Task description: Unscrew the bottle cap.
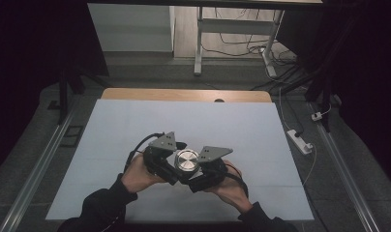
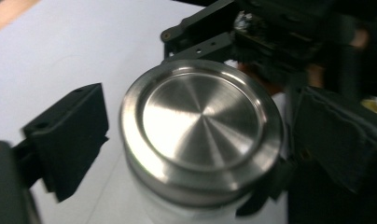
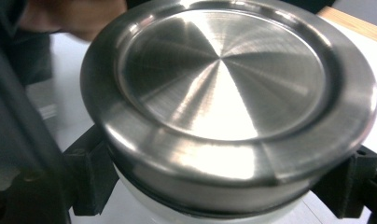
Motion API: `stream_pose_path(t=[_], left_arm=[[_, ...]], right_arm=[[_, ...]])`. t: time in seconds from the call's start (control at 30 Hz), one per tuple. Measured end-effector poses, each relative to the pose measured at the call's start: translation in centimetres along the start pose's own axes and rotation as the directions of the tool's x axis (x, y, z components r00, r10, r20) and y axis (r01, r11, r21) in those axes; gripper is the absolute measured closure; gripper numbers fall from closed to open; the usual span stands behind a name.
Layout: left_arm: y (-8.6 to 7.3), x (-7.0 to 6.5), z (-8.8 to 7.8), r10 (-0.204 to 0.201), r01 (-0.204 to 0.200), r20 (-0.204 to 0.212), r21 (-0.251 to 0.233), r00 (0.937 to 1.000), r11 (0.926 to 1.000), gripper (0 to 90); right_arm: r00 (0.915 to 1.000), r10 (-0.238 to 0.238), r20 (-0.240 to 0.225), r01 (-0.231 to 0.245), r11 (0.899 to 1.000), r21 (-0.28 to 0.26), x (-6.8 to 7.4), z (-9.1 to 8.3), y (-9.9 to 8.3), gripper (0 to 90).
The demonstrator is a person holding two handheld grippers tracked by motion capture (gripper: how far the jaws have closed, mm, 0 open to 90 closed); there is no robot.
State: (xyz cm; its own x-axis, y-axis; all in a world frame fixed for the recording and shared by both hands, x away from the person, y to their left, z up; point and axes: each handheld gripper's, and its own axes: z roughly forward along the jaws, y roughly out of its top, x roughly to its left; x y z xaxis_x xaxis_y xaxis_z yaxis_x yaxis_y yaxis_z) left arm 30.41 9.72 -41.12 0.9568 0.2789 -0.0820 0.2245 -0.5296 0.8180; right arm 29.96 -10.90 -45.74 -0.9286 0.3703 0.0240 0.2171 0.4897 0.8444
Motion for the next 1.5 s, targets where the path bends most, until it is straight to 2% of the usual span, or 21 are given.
stream_pose_path(t=[0.07,0.13,0.17,0.2,0.33,0.4,0.47,0.53,0.6,0.7,0.77,0.83,0.9,1.03,1.1,1.17,1.23,1.3,1.37,1.43,1.5], left_arm=[[-0.1,0.2,-0.9,0.032,-0.032,0.043,0.001,0.9986,0.9995,3.1],[-0.3,0.3,-1.6,0.084,-0.085,0.097,0.009,0.9917,0.9964,3.8],[-0.5,0.3,-1.8,0.108,-0.110,0.123,0.010,0.9865,0.9939,4.7],[-0.6,0.3,-1.9,0.134,-0.138,0.163,0.009,0.9774,0.9904,6.1],[-0.9,-0.2,-1.4,0.208,-0.221,0.229,0.031,0.9509,0.9748,9.3],[-0.9,-0.5,-1.0,0.227,-0.243,0.224,0.044,0.9476,0.9690,11.2],[-0.9,-0.6,-0.8,0.230,-0.247,0.252,0.037,0.9402,0.9684,15.9],[-0.9,-0.7,-0.7,0.233,-0.247,0.221,0.036,0.9469,0.9683,19.3],[-0.7,-0.8,-0.6,0.210,-0.221,0.178,0.043,0.9614,0.9744,19.5],[-0.4,-0.9,-0.2,0.148,-0.153,0.088,0.052,0.9851,0.9869,19.6],[-0.1,-1.1,0.2,0.096,-0.097,0.004,0.053,0.9953,0.9939,19.6],[0.1,-1.5,0.8,0.039,-0.035,-0.097,0.043,0.9945,0.9985,19.6],[0.3,-1.8,1.4,-0.002,0.006,-0.164,0.023,0.9864,0.9997,19.5],[0.2,-1.1,1.5,-0.003,0.006,-0.126,0.018,0.9920,0.9998,9.7],[0.0,-0.4,0.7,-0.013,0.012,-0.061,-0.008,0.9980,0.9999,3.9],[-0.2,0.3,-0.3,-0.010,0.010,0.013,-0.019,0.9999,0.9998,2.2],[-0.4,0.7,-1.1,0.031,-0.030,0.065,-0.016,0.9974,0.9994,2.7],[-0.6,0.7,-1.6,0.079,-0.079,0.114,-0.009,0.9904,0.9969,4.8],[-0.7,0.4,-1.6,0.118,-0.120,0.127,0.012,0.9848,0.9927,5.4],[-0.7,0.0,-1.2,0.161,-0.168,0.149,0.034,0.9757,0.9853,6.9],[-0.6,-0.5,-0.7,0.186,-0.198,0.143,0.074,0.9722,0.9774,9.0]], right_arm=[[0.9991,-0.011,-0.040,0.011,1.000,-0.003,0.0,-0.1,0.1,15.0],[0.9959,-0.040,-0.081,0.040,0.999,0.000,0.2,-0.2,0.1,15.0],[0.9933,-0.051,-0.104,0.051,0.999,0.003,0.4,-0.1,0.1,15.1],[0.9899,-0.062,-0.127,0.064,0.998,0.005,0.6,0.0,0.2,15.0],[0.9720,-0.114,-0.205,0.120,0.993,0.014,1.6,0.4,0.2,15.0],[0.9630,-0.146,-0.226,0.154,0.988,0.018,2.0,0.4,0.3,15.0],[0.9594,-0.159,-0.233,0.167,0.986,0.016,2.3,0.4,0.4,15.0],[0.9612,-0.159,-0.225,0.167,0.986,0.016,2.3,0.3,0.4,15.0],[0.9678,-0.147,-0.204,0.154,0.988,0.019,2.0,0.2,0.4,15.0],[0.9807,-0.122,-0.153,0.126,0.992,0.017,1.5,0.2,0.4,15.1],[0.9908,-0.082,-0.107,0.085,0.996,0.018,1.1,0.1,0.3,15.0],[0.9976,-0.047,-0.051,0.048,0.999,0.019,0.7,0.1,0.3,15.0],[0.9998,-0.022,0.003,0.022,1.000,0.019,0.3,0.1,0.2,15.0],[0.9998,0.009,0.019,-0.010,1.000,0.012,-0.1,-0.1,0.0,15.0],[0.9999,0.013,0.010,-0.013,1.000,0.006,-0.2,-0.2,0.0,15.1],[0.9999,0.005,-0.009,-0.005,1.000,0.001,-0.2,-0.3,0.0,15.1],[0.9989,-0.010,-0.046,0.010,1.000,0.001,-0.2,-0.3,0.1,15.0],[0.9965,-0.035,-0.076,0.036,0.999,0.007,0.1,-0.2,0.1,15.0],[0.9926,-0.058,-0.106,0.060,0.998,0.010,0.5,0.0,0.1,15.0],[0.9882,-0.079,-0.131,0.082,0.997,0.012,1.0,0.2,0.2,15.1],[0.9847,-0.100,-0.143,0.103,0.995,0.013,1.3,0.3,0.2,15.1]])
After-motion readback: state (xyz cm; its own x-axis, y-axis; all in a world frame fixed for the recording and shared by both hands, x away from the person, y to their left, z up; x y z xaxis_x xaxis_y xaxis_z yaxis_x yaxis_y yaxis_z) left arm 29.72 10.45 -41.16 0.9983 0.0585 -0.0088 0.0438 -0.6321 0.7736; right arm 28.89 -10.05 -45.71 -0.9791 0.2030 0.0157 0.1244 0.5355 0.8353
